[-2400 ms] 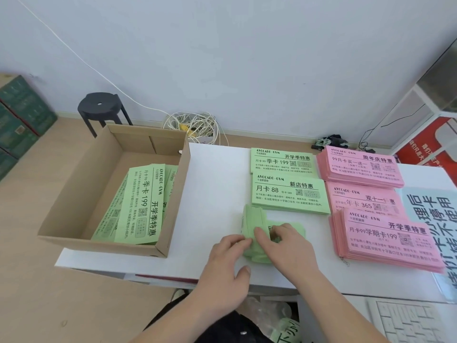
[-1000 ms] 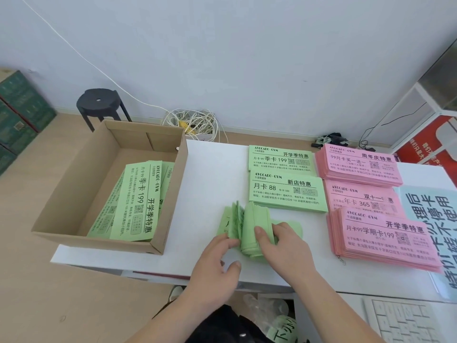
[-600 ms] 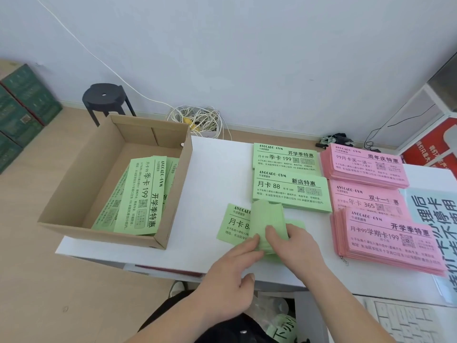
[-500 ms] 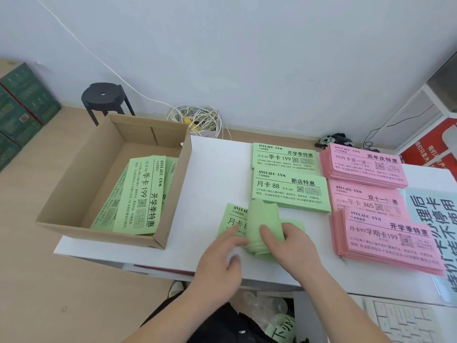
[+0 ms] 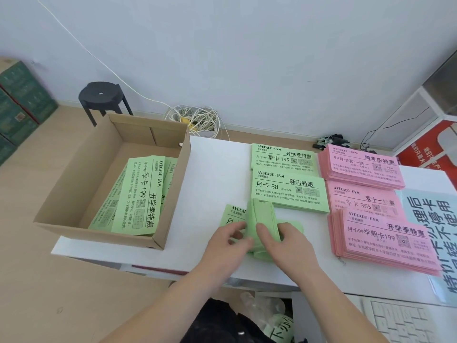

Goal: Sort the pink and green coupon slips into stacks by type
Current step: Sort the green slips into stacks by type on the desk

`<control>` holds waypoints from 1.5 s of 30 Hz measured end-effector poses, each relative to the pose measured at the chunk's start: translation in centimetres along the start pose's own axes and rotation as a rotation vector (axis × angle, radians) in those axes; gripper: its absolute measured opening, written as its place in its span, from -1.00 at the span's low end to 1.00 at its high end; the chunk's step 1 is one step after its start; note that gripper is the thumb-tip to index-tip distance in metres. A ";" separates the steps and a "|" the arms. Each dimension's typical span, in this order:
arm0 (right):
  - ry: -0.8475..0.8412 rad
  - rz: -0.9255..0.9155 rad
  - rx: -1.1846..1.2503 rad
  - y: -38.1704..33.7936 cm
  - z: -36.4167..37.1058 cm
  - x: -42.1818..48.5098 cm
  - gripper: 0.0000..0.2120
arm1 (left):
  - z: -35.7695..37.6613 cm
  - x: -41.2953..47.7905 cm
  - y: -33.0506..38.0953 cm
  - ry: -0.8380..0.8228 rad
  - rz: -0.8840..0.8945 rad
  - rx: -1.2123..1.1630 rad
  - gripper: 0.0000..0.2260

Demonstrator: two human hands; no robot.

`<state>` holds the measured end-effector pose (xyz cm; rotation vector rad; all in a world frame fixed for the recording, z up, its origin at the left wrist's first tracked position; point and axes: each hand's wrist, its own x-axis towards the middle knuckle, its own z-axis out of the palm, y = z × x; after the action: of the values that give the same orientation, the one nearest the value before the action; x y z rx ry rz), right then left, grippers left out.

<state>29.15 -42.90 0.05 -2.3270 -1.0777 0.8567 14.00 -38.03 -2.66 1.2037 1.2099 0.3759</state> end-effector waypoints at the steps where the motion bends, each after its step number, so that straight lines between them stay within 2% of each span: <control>1: -0.009 0.010 0.020 0.0 -0.1 0.1 -0.58 | 0.5 -0.6 -0.3 -0.005 0.113 0.163 -0.55; 4: -0.039 0.049 0.088 0.3 -0.3 0.3 -0.54 | 1.6 -1.9 -1.3 -0.079 0.331 0.521 -0.35; 6: -0.039 0.059 0.098 0.4 -0.3 0.3 -0.59 | 1.5 -2.1 -1.6 -0.129 0.316 0.587 -0.34; 8: -0.023 0.045 0.065 0.7 -0.2 0.5 -0.66 | 1.0 -1.7 -1.8 -0.117 0.212 0.457 -0.35; 12: -0.003 0.035 -0.002 0.8 0.5 0.7 -0.66 | -0.9 -0.5 -1.1 0.240 0.005 0.041 -0.60; 14: 0.013 0.019 -0.018 0.7 0.6 0.5 -0.63 | -1.1 -0.4 0.1 0.211 -0.089 -0.135 -0.65; 17: 0.021 0.005 -0.025 0.5 0.6 0.4 -0.63 | -0.8 0.4 0.6 0.090 -0.215 -0.323 -0.52; 19: 0.013 0.011 -0.006 0.8 0.6 0.5 -0.65 | -0.7 0.4 0.9 0.030 -0.244 -0.363 -0.59; 21: -0.002 0.020 0.042 1.4 0.4 0.7 -0.66 | -0.2 0.1 1.0 -0.027 -0.186 -0.277 -0.73; 22: -0.008 0.020 0.062 1.8 0.3 0.8 -0.66 | 0.2 -0.1 0.9 -0.045 -0.142 -0.214 -0.72; 25: -0.040 0.007 0.105 2.5 0.2 1.2 -0.63 | 1.2 -1.2 0.0 -0.040 0.121 0.154 -0.49; 27: -0.062 0.017 0.158 2.4 0.1 1.2 -0.55 | 1.8 -1.8 -1.0 -0.125 0.294 0.458 -0.35; 30: -0.078 0.013 0.213 2.4 -0.1 1.1 -0.56 | 2.4 -2.2 -1.6 -0.155 0.386 0.730 -0.28; 32: -0.087 0.007 0.228 2.5 -0.2 0.9 -0.59 | 2.5 -2.3 -1.7 -0.132 0.433 0.789 -0.30; 35: -0.093 0.005 0.193 2.2 -0.4 0.8 -0.52 | 2.1 -1.9 -1.5 -0.125 0.446 0.681 -0.39; 37: -0.108 -0.019 0.114 1.8 -0.6 0.4 -0.42 | 1.5 -1.6 -0.4 -0.062 0.380 0.438 -0.57; 39: -0.162 -0.082 0.003 1.5 -0.8 0.1 -0.35 | 0.4 -1.0 1.3 0.008 0.246 0.158 -0.79; 40: -0.201 -0.109 -0.068 1.5 -0.8 0.0 -0.30 | -0.2 -0.4 2.1 0.031 0.179 0.050 -0.84; 42: -0.271 -0.128 -0.189 1.9 -0.6 -0.2 -0.17 | -1.6 0.6 3.0 0.029 0.100 -0.028 -0.76; 44: -0.297 -0.128 -0.256 2.1 -0.3 -0.3 -0.16 | -2.6 1.7 3.1 0.039 0.054 0.104 -0.57; 45: -0.297 -0.127 -0.276 2.2 -0.2 -0.3 -0.20 | -2.8 2.2 3.1 0.052 0.049 0.188 -0.57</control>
<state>30.23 -44.48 -1.04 -2.3642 -1.5374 1.0878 13.47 -33.73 -0.76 1.3941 1.2842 0.3367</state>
